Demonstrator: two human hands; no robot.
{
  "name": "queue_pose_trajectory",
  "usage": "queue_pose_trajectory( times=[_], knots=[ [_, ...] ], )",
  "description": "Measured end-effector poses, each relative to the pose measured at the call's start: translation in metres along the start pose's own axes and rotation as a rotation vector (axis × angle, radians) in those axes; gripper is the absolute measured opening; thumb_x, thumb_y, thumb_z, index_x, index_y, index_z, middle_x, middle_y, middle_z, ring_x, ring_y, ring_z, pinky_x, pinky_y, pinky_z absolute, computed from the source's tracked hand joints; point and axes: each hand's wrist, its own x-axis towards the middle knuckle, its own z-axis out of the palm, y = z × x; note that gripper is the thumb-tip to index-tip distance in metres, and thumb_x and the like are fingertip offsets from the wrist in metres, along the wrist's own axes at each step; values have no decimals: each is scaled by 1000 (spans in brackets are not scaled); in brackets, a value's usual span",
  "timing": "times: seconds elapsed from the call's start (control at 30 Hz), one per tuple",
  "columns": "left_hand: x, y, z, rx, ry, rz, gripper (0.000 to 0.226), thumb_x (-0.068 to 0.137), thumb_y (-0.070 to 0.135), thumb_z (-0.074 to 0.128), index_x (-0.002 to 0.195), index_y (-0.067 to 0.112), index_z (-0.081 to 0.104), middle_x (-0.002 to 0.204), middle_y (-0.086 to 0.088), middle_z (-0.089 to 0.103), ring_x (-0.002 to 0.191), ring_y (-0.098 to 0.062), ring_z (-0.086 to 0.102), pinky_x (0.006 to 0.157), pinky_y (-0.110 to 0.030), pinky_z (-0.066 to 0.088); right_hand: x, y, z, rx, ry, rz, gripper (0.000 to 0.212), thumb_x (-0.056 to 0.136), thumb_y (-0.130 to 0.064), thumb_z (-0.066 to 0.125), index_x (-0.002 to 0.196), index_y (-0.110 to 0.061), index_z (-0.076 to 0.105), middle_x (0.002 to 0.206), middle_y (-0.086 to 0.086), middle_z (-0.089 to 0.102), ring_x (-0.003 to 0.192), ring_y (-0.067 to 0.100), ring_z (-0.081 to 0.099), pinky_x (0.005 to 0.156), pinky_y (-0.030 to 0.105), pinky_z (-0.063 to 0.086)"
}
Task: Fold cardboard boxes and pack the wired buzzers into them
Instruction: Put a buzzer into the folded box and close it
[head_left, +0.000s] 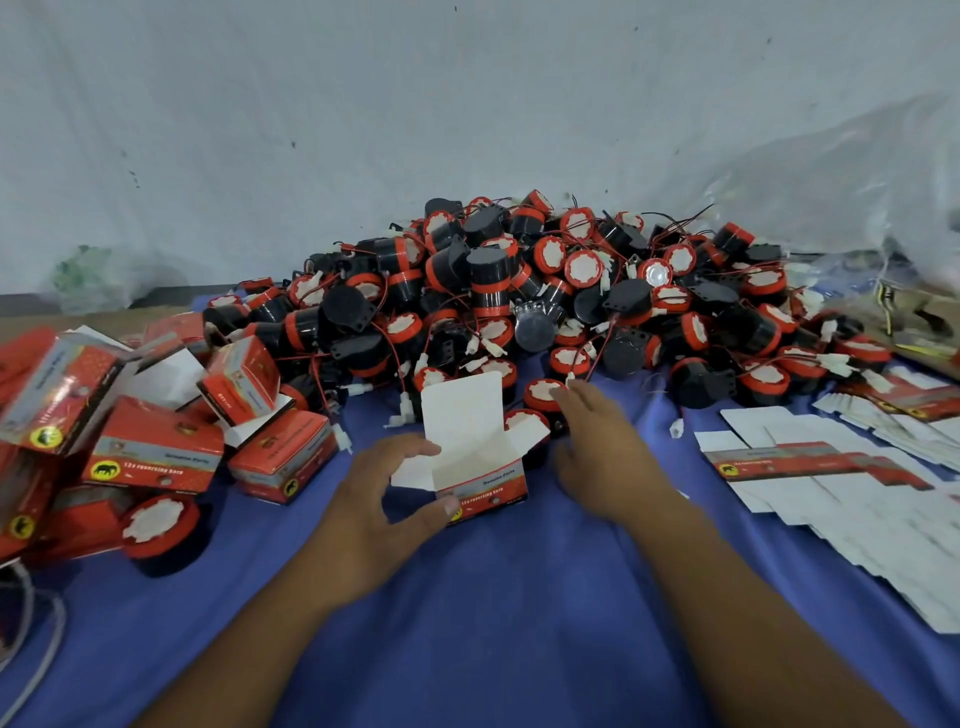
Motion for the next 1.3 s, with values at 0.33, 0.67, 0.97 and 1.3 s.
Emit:
queue_pose_trajectory(
  times=[0.33,0.67,0.97,1.3],
  knots=[
    [-1,2,1,-86,35,44,33,79,46,78,102,31,60,120,25,57,114,-3,54,86,-38,51,12,20,12,105,181,277,33,89,-44,69,97,-17,53,95,6,64,89,26,59,68,36,45],
    [-2,4,-1,-159,20,14,58,68,60,78,117,40,56,118,30,58,111,4,58,86,-17,50,-18,-27,-33,379,213,-357,20,83,-35,78,99,-26,69,96,-18,68,69,-3,54,64,18,46],
    [-3,6,0,-202,0,134,54,77,36,78,127,41,57,125,20,60,116,-1,59,86,-10,48,-19,-34,-11,275,-47,-469,10,93,-21,69,97,-14,75,89,-1,72,82,16,62,75,39,51],
    [-2,7,3,-97,-6,133,37,79,39,69,115,31,72,119,9,59,112,-4,58,88,-18,50,-14,-21,-16,218,115,-308,22,94,-30,68,110,-16,73,113,-1,71,111,22,59,98,46,43]
  ],
)
